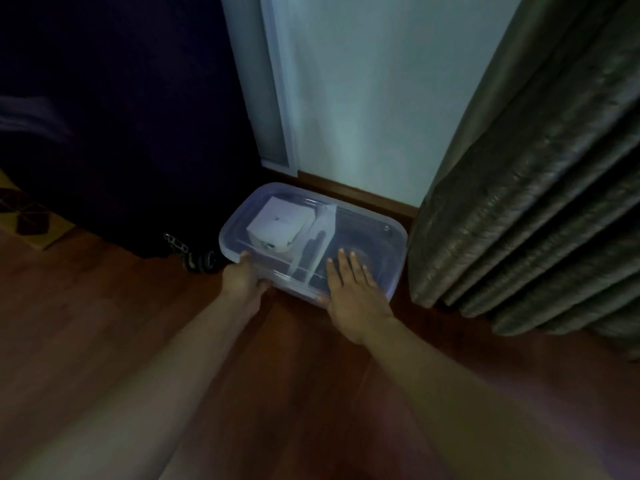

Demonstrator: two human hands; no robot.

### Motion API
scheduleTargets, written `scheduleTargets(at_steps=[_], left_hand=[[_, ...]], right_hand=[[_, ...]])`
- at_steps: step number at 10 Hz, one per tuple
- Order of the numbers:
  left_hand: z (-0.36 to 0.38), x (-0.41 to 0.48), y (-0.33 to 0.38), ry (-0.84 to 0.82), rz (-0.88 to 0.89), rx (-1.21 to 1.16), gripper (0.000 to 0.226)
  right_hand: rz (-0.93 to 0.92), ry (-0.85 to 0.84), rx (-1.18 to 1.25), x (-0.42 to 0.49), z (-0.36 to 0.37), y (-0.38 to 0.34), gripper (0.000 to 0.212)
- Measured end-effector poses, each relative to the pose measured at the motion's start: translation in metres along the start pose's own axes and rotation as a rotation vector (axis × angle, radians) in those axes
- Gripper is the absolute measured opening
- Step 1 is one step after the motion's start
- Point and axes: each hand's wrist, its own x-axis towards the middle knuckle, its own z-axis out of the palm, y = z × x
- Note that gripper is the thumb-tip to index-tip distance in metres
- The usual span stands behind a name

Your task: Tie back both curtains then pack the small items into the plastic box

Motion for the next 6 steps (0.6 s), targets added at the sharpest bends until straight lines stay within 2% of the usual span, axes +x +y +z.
scheduleTargets(at_steps=[4,6], left_hand=[[0.013,0.022,-0.001,0.014,-0.047,0.049,0.038],[0.013,0.003,0.011,0.16,-0.03,0.393,0.064]], right_hand=[[-0.004,0.007,0.01,0.016,-0.002,0.012,0.067],[0.006,0.092,0.196,-0.006,-0.028,-0.001,0.067]])
